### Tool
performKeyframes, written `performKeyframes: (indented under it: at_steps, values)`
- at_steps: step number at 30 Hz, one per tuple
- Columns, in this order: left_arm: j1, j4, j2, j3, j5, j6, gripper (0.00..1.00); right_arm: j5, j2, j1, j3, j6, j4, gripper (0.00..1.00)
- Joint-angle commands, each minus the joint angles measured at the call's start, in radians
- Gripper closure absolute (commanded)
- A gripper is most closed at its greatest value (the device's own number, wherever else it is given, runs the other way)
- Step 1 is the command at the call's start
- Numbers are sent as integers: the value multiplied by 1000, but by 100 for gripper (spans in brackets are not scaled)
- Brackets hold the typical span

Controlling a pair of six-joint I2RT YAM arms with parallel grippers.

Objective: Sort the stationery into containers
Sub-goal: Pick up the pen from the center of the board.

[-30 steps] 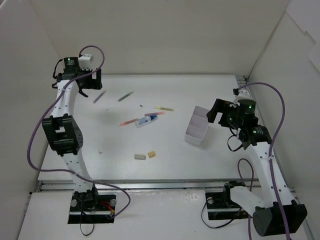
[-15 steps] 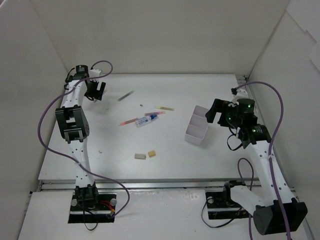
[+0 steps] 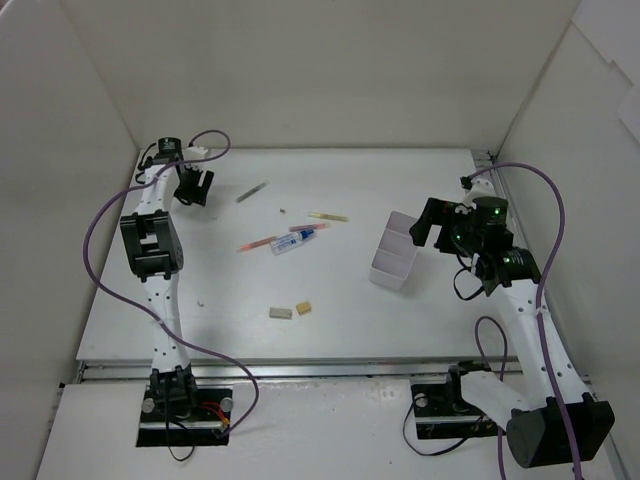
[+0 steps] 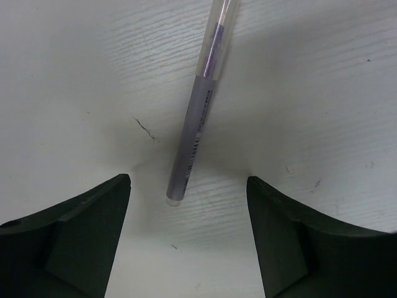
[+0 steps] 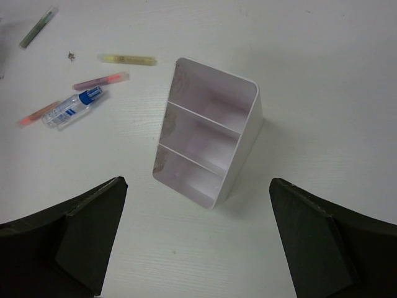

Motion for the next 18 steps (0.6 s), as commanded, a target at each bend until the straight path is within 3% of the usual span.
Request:
performKeyframes:
  at_steps: [1,2,4,9,15,18]
  values:
    - [9,-11,-50,62,32,31,29,-18,6,3,20,0,52,2]
    - [9,-20,-45,63,35,40,29,-19,6,6,20,0,52,2]
    - [9,-32,-34,88,29,42,46,-10,2,6,16,3,52,2]
    - [9,-110,13,146,15,55,63,10,-5,6,16,-3,55,2]
    - [9,-167,42,167,3,66,52,10,-11,4,12,2,52,2]
    - [9,-182,52,189,9,71,52,14,-27,4,6,5,53,2]
